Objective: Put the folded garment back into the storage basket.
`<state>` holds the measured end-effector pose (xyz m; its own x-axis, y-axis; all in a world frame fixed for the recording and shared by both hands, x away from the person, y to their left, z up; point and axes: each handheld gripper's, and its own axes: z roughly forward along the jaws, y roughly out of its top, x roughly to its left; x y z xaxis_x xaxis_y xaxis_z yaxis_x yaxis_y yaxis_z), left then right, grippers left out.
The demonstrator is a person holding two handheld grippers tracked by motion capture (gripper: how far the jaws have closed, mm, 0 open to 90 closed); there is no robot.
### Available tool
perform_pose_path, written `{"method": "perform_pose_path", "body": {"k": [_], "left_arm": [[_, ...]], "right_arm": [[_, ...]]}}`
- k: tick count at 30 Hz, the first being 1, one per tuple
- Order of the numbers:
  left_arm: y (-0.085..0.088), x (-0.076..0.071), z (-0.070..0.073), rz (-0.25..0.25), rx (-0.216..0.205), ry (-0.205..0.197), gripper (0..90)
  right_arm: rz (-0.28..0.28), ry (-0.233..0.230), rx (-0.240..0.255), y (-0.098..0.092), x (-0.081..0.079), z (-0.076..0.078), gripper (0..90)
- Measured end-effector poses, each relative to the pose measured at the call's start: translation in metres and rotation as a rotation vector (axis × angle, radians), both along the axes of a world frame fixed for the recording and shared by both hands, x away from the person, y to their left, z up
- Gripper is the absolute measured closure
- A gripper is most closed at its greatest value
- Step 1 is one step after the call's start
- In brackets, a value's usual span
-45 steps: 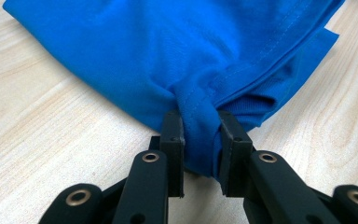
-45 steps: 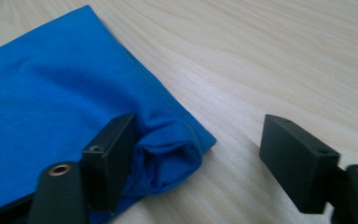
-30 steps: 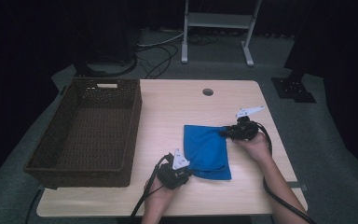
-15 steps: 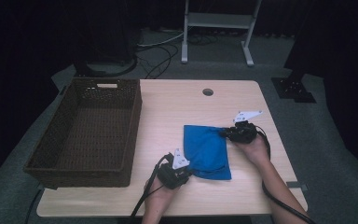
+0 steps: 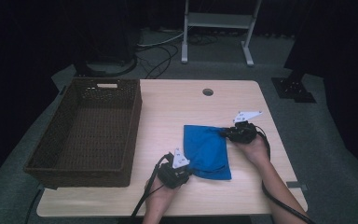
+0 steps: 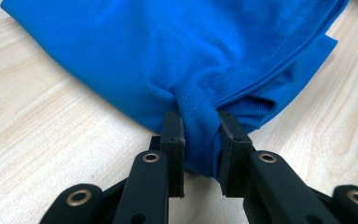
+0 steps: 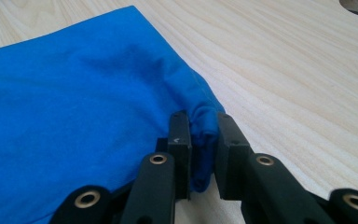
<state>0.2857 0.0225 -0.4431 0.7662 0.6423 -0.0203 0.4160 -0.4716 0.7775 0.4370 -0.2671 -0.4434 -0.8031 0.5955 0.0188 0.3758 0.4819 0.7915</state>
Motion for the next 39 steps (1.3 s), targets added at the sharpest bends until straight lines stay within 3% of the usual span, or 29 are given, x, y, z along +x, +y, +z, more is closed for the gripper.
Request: {"method": "perform_pose_path", "body": {"k": [3, 10, 23, 33, 39], "left_arm": [[-0.001, 0.0, 0.001, 0.004, -0.013, -0.018, 76.5], [-0.003, 0.004, 0.003, 0.032, -0.115, -0.071, 79.6], [-0.011, 0.012, 0.004, 0.06, -0.199, -0.128, 81.7], [-0.013, 0.015, 0.003, 0.071, -0.302, -0.182, 82.0], [-0.02, 0.024, 0.003, 0.064, -0.323, -0.209, 82.0]], "right_arm": [[0.0, 0.001, 0.001, 0.0, 0.0, 0.0, 78.7], [-0.001, 0.0, 0.0, 0.0, 0.0, 0.0, 78.7], [0.0, -0.006, -0.003, 0.0, 0.0, 0.0, 78.8], [0.001, -0.014, -0.007, 0.001, -0.001, 0.0, 78.8], [0.002, -0.018, -0.009, 0.001, -0.001, 0.0, 78.8]]}}
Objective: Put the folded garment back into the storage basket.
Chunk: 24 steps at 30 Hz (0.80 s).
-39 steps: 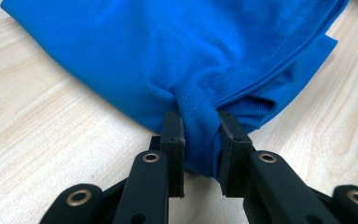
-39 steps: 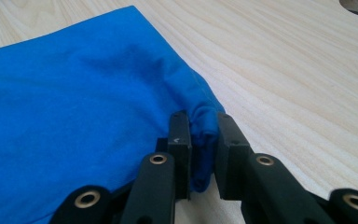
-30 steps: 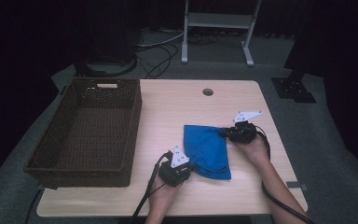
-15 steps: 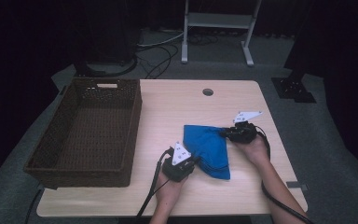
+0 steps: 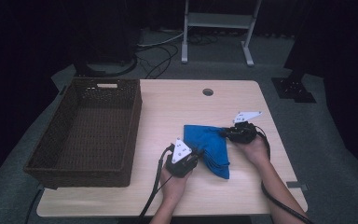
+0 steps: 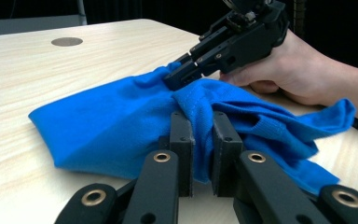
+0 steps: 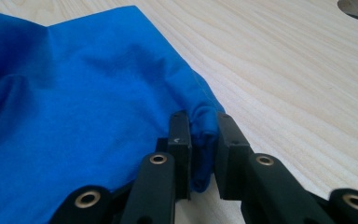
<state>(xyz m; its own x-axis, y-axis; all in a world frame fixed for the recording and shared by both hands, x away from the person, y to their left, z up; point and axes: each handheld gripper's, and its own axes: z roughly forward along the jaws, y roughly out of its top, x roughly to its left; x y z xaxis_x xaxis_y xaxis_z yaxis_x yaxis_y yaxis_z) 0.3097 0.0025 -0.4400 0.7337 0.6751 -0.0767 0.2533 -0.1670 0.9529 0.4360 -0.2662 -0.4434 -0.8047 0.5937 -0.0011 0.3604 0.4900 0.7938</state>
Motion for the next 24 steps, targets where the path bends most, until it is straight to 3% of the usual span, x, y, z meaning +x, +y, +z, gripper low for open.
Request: {"method": "perform_pose_path", "body": {"k": [8, 13, 24], "left_arm": [[-0.001, 0.0, 0.0, -0.004, -0.006, -0.013, 82.0], [0.0, 0.003, 0.0, 0.003, -0.012, 0.008, 82.0], [-0.004, 0.016, 0.005, 0.006, 0.018, 0.003, 81.9]], "right_arm": [[-0.002, -0.004, 0.003, 0.0, 0.0, 0.0, 79.2], [-0.01, -0.009, 0.005, 0.001, -0.001, 0.003, 79.7], [0.007, -0.026, 0.048, 0.003, -0.008, 0.016, 79.7]]}}
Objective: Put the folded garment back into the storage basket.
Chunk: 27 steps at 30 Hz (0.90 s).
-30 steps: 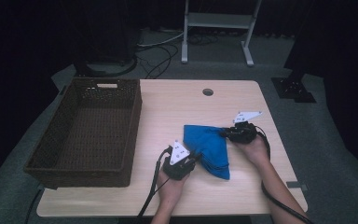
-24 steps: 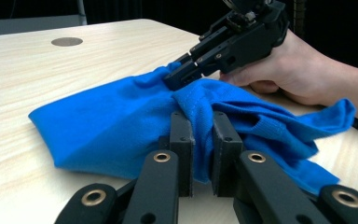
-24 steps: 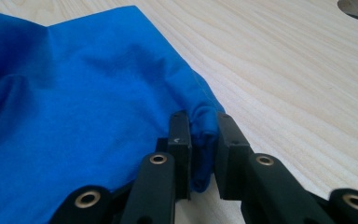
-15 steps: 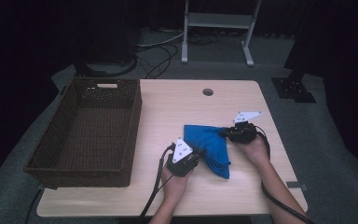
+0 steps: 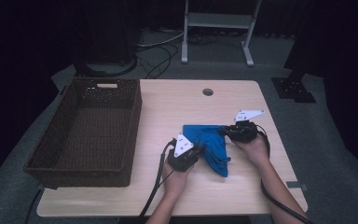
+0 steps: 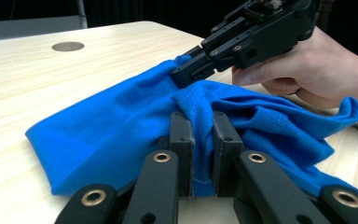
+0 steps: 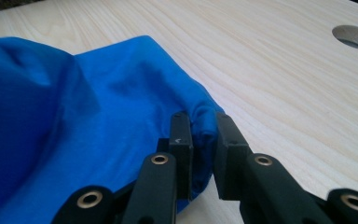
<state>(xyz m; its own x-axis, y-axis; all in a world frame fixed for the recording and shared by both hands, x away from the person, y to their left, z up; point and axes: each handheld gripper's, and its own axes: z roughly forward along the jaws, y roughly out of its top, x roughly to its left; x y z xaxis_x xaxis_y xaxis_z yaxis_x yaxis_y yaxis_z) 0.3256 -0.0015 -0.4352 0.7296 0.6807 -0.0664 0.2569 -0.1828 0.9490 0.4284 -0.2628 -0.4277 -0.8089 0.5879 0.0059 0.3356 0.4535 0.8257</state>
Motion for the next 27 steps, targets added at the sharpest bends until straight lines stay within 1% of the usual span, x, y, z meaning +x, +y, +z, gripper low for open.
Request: {"method": "perform_pose_path", "body": {"k": [5, 9, 17, 18, 19, 22, 24, 27], "left_arm": [[-0.001, 0.005, 0.003, 0.004, -0.004, 0.002, 81.9], [0.0, 0.008, 0.007, 0.008, -0.003, -0.011, 81.9], [0.003, 0.014, 0.013, 0.022, -0.012, -0.028, 82.0], [0.004, 0.015, 0.014, 0.025, -0.011, -0.025, 81.9], [0.004, 0.016, 0.016, 0.024, -0.014, -0.033, 81.9], [0.006, 0.017, 0.023, 0.025, -0.02, -0.047, 81.9], [0.008, 0.018, 0.028, 0.029, -0.036, -0.06, 81.9], [0.011, 0.02, 0.037, 0.033, -0.037, -0.067, 82.0]], "right_arm": [[0.018, -0.011, 0.007, 0.005, -0.005, 0.007, 79.6], [0.032, -0.028, 0.014, 0.008, -0.008, 0.014, 79.7], [0.058, -0.036, 0.031, 0.016, -0.01, 0.025, 79.6], [0.06, -0.035, 0.037, 0.017, -0.01, 0.027, 79.6], [0.062, -0.036, 0.041, 0.018, -0.01, 0.029, 79.6], [0.075, -0.044, 0.035, 0.022, -0.011, 0.037, 79.6], [0.08, -0.054, 0.032, 0.025, -0.011, 0.042, 79.6], [0.087, -0.065, 0.03, 0.028, -0.011, 0.049, 79.6]]}}
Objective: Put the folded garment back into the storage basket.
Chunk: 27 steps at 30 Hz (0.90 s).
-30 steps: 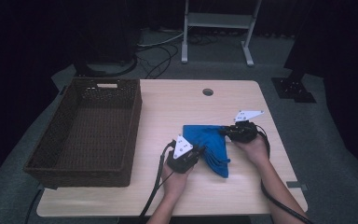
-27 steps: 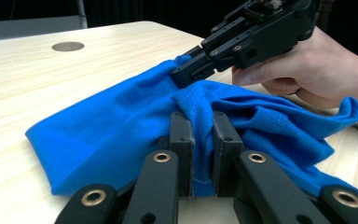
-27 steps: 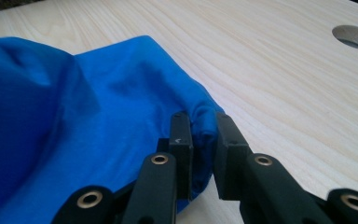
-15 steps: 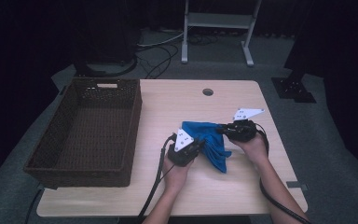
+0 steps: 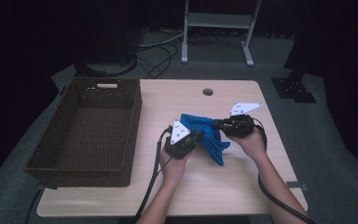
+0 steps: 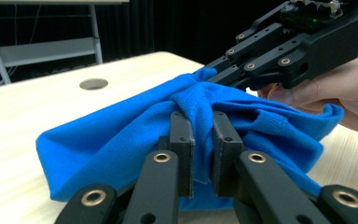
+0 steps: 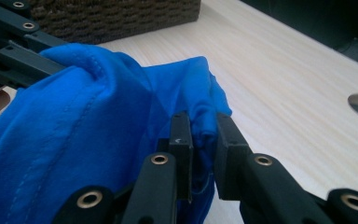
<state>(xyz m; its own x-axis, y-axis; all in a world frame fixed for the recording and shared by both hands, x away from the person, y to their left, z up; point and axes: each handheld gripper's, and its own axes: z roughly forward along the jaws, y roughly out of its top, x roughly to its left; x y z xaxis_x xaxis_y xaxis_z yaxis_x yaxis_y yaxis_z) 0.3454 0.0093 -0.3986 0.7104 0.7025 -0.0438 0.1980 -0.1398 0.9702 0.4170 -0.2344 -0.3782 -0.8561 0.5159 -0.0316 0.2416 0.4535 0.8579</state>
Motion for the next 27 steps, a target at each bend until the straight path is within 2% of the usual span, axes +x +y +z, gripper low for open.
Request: {"method": "perform_pose_path", "body": {"k": [7, 15, 21, 27], "left_arm": [[0.008, 0.004, 0.021, 0.009, -0.003, -0.025, 81.9], [0.02, 0.01, 0.038, 0.018, -0.002, -0.019, 81.9], [0.032, 0.013, 0.045, 0.033, -0.026, -0.007, 81.9], [0.04, 0.014, 0.055, 0.041, -0.018, -0.023, 82.0]], "right_arm": [[0.017, -0.019, 0.007, 0.01, 0.003, 0.02, 79.6], [0.022, -0.028, 0.022, 0.018, 0.008, 0.036, 79.6], [0.024, -0.029, 0.021, 0.025, 0.012, 0.042, 79.6], [0.031, -0.04, 0.024, 0.035, 0.016, 0.051, 79.6]]}}
